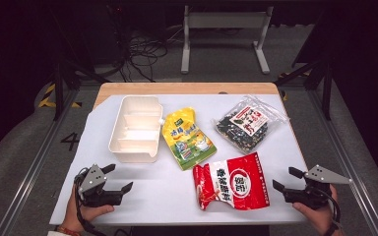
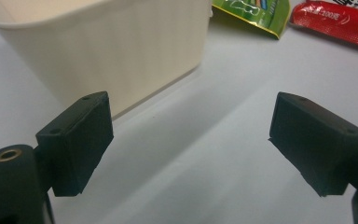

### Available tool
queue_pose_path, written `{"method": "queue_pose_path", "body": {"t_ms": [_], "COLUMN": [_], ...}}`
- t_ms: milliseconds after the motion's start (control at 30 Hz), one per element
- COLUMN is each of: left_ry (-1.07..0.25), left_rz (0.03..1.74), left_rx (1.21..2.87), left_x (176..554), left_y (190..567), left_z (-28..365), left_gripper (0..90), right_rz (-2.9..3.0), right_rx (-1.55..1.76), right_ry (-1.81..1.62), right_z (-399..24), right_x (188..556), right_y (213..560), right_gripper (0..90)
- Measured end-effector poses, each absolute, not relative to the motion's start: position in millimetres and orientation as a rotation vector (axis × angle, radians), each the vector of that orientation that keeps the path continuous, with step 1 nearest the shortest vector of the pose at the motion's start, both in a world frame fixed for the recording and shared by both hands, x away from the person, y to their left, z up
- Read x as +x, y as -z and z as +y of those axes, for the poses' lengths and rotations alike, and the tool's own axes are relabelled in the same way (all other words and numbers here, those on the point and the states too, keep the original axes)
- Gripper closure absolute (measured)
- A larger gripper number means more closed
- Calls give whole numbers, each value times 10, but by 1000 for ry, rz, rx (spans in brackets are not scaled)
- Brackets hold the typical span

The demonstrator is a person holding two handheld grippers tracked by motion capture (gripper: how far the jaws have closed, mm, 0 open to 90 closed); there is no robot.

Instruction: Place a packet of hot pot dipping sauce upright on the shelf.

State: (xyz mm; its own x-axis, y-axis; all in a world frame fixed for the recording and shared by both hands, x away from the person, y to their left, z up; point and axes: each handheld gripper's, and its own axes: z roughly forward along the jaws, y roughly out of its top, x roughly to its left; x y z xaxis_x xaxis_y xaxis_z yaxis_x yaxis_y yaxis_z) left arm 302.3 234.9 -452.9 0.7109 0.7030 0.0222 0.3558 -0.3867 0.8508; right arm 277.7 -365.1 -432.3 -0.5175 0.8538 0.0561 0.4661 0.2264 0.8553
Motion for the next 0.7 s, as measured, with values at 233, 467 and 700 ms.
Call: {"method": "queue_pose_path", "body": {"t_ms": [233,467,700], "left_ry": [-472,-469,-464], "left_rz": [798,771,773], "left_rx": [2089,2116,2125], "left_x": [3037,3028,3031], "left_y": [4568,4583,4585], "left_z": [2262,2209,2191], "left_gripper": [142,142,140], "right_rz": [2110,2220,2208], "right_rx": [1176,1176,1093], "right_ry": [-1301,-1278,-1316], "right_z": [-3510,-3272,-3198], "right_x": [2641,2651,2534], "right_y": [4190,4228,4067], "right_gripper": [197,168,166]}}
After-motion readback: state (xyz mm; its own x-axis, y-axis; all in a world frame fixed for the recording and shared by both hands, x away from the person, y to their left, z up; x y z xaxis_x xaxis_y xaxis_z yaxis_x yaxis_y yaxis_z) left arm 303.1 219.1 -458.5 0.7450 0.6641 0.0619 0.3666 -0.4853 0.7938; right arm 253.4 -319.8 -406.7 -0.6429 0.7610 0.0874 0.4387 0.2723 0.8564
